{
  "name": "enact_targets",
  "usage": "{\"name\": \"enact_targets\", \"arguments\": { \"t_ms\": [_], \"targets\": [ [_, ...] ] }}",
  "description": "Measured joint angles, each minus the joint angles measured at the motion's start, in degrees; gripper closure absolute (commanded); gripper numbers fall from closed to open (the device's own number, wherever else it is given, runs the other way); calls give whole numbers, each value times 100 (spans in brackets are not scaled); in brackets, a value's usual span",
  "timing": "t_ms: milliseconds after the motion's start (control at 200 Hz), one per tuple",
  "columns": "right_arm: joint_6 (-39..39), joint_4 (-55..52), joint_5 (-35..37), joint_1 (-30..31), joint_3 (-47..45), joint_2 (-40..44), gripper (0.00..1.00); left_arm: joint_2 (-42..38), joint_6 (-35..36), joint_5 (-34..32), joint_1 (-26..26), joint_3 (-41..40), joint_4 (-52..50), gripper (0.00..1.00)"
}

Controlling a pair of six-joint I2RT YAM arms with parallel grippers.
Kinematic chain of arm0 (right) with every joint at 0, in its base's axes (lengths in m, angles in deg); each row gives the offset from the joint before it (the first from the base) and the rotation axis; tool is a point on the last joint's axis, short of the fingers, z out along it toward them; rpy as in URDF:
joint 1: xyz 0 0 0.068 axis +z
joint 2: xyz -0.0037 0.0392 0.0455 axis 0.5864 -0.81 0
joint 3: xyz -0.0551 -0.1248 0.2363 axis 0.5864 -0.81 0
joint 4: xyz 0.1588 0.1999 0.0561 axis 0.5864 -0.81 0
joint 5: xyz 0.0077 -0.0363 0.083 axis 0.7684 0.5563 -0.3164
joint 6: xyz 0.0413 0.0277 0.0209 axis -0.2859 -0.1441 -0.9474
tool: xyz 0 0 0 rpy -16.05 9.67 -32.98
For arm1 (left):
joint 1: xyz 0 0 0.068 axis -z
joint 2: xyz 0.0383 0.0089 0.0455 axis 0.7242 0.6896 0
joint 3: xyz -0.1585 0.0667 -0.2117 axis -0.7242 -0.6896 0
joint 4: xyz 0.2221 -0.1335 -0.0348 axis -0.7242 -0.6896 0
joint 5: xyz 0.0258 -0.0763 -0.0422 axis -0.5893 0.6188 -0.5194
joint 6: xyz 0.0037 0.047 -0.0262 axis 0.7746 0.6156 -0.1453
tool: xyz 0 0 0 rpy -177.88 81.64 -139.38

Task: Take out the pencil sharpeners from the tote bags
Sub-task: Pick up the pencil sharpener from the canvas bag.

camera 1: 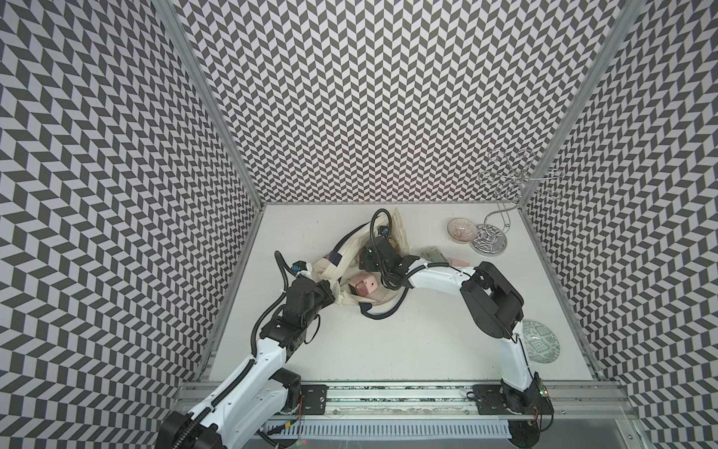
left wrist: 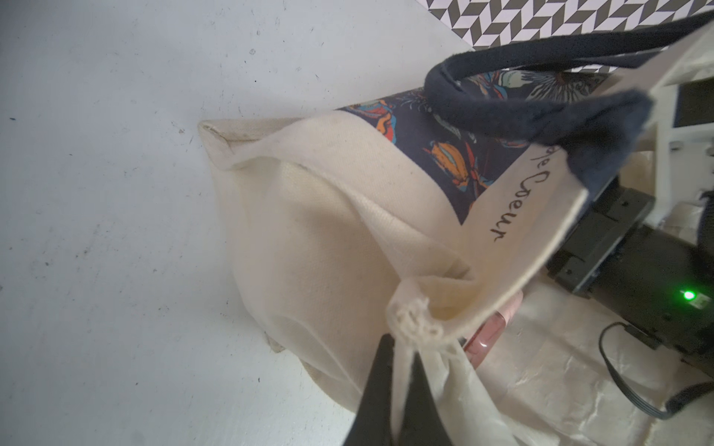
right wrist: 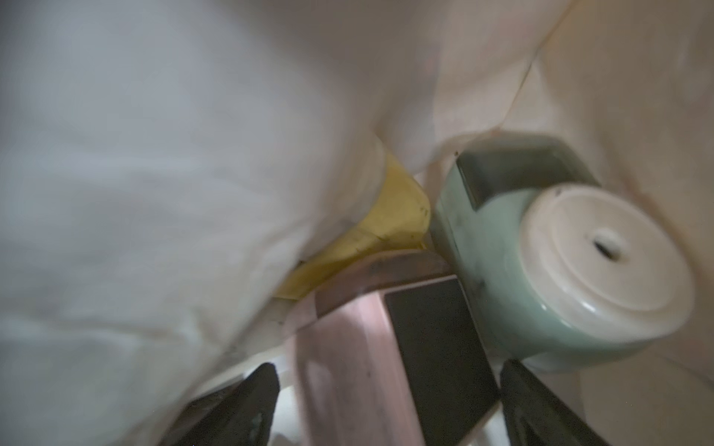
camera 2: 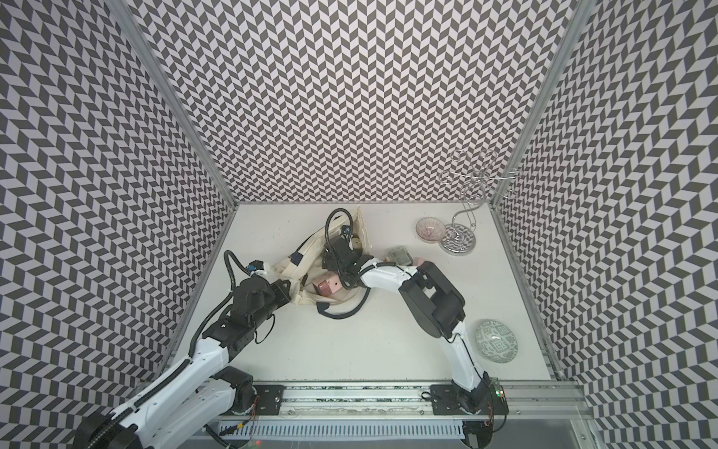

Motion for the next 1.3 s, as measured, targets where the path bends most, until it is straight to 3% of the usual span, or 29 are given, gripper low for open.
{"name": "enact_targets", "arguments": {
  "t_ms": [185, 501, 1047, 1202, 1302],
  "targets": [
    [-42, -85, -396, -74, 380, -234, 0, -4, 0, -4, -2, 0, -2, 100],
    [52, -205, -501, -52, 533, -356, 0, -7, 0, -7, -2, 0, 7, 100],
    [1005, -258, 997, 505, 791, -798, 0, -4, -2, -7, -2, 0, 11, 100],
    [1185, -216, 1274, 531, 852, -828, 20, -9, 0, -9, -2, 2, 2, 100],
    [1263, -203, 1303, 531, 841, -817, 25, -9, 0, -9, 0, 2, -2, 100]
  ]
}}
